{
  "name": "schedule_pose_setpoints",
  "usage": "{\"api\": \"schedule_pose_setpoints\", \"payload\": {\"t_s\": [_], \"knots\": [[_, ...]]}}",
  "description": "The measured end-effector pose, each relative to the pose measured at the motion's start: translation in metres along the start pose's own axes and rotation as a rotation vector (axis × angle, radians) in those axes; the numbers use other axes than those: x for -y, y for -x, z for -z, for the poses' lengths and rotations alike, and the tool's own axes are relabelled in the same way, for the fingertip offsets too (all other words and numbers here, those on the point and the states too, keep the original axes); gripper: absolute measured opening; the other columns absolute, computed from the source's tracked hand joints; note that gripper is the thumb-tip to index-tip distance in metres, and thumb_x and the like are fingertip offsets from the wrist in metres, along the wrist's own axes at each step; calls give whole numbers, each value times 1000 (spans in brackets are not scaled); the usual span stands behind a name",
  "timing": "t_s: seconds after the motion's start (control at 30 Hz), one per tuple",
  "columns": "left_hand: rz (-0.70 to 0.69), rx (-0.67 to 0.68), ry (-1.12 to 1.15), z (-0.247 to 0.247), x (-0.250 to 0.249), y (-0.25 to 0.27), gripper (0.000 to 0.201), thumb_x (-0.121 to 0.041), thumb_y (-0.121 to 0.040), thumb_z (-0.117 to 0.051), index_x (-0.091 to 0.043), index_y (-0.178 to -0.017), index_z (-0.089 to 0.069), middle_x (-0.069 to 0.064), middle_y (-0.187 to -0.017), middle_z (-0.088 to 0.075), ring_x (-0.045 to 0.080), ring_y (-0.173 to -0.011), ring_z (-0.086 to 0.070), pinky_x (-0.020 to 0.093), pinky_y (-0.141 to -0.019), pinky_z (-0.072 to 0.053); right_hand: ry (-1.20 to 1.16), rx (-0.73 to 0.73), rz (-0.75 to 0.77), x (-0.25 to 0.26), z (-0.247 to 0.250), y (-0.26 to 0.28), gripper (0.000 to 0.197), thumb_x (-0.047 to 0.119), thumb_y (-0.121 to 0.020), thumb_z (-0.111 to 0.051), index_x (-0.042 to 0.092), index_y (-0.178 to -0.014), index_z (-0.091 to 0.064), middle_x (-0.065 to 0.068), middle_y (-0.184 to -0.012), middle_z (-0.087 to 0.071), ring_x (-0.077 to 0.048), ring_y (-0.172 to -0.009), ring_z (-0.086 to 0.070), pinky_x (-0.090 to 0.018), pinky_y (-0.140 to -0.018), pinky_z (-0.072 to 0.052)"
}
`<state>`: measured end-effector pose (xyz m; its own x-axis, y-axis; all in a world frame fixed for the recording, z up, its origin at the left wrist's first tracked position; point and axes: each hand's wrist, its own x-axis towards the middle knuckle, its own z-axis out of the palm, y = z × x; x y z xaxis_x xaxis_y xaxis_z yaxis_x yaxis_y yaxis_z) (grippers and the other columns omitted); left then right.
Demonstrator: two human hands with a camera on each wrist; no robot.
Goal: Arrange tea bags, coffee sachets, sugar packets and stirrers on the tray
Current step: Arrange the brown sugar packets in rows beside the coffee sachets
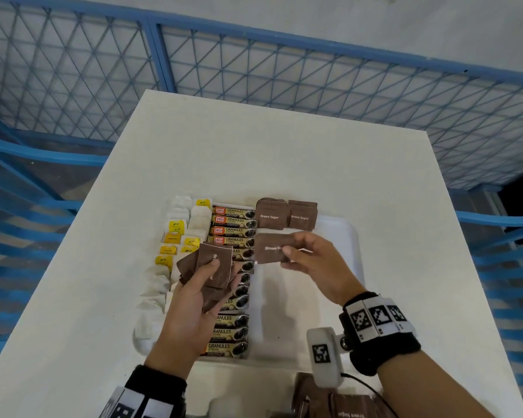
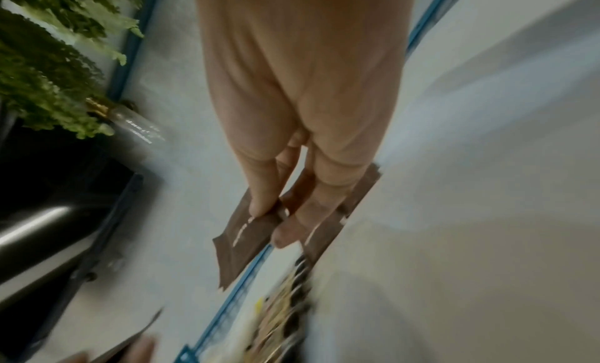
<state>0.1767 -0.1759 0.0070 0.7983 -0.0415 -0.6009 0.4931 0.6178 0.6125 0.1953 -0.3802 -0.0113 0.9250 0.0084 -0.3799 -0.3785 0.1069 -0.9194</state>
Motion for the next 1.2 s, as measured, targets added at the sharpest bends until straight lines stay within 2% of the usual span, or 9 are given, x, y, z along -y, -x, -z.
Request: {"api": "schedule_pose_setpoints", "payload": {"t_s": [0.13,0.3,0.47,0.63,0.77,0.9,1.0,1.13,1.2], "knots": [[-12,9,29,0,0,4,16,-8,-92,-51,-15,-90,-66,12,-87,-74,26,-84,-71,36,-77,-57,74,-177,-3,-1,27,-12,11,0,-87,-59,9,-93,-60,-11,-91,-63,-15,-78,-61,-18,-68,-54],[-24,22,39,-2,0,6,26,-6,-92,-47,-16,-81,-68,14,-85,-73,28,-83,-70,37,-78,-56,283,-392,37,-4,46,-32,15,4,-83,-65,17,-81,-58,-3,-75,-66,0,-58,-58,-6,-53,-42],[-12,7,-20,2,1,2,19,-7,-90,-51,-17,-94,-67,9,-90,-74,24,-85,-71,30,-69,-59,404,-438,39,-8,50,-48,15,12,-80,-69,23,-76,-60,6,-73,-68,-4,-66,-60,-17,-64,-42],[-22,-49,-70,7,5,-2,17,-9,-88,-56,-20,-96,-66,3,-82,-74,16,-74,-70,25,-61,-58,478,-498,61,-13,50,-57,18,18,-78,-71,30,-73,-59,12,-69,-61,-7,-67,-58,-19,-67,-44],[-24,-54,-73,8,6,-2,17,-8,-87,-57,-21,-93,-65,1,-81,-74,14,-72,-70,29,-68,-55,513,-505,89,-12,49,-60,18,20,-78,-71,29,-73,-58,12,-70,-59,-8,-68,-55,-17,-66,-43],[-6,-49,-76,8,6,-3,19,-10,-85,-59,-19,-100,-65,2,-84,-74,16,-75,-69,28,-68,-55,548,-520,86,-14,49,-62,18,24,-77,-71,32,-71,-57,12,-72,-61,-11,-73,-59,-21,-71,-45],[-11,-41,-66,5,5,-3,19,-9,-84,-59,-20,-98,-65,0,-81,-74,14,-74,-70,28,-67,-57,552,-528,88,-16,49,-60,17,25,-77,-71,31,-76,-55,13,-73,-61,-12,-76,-60,-22,-71,-44],[-21,-34,-37,2,4,0,17,-9,-88,-54,-21,-95,-64,0,-80,-73,18,-82,-66,29,-70,-54,544,-552,107,-15,46,-56,25,25,-79,-71,25,-95,-52,10,-81,-60,-14,-78,-60,-26,-73,-48],[-20,-21,5,1,3,2,18,-9,-90,-49,-19,-95,-65,2,-82,-73,22,-87,-64,31,-73,-53,566,-570,132,-9,41,-52,31,24,-80,-69,22,-105,-51,4,-90,-60,-16,-78,-60,-20,-71,-48]]}}
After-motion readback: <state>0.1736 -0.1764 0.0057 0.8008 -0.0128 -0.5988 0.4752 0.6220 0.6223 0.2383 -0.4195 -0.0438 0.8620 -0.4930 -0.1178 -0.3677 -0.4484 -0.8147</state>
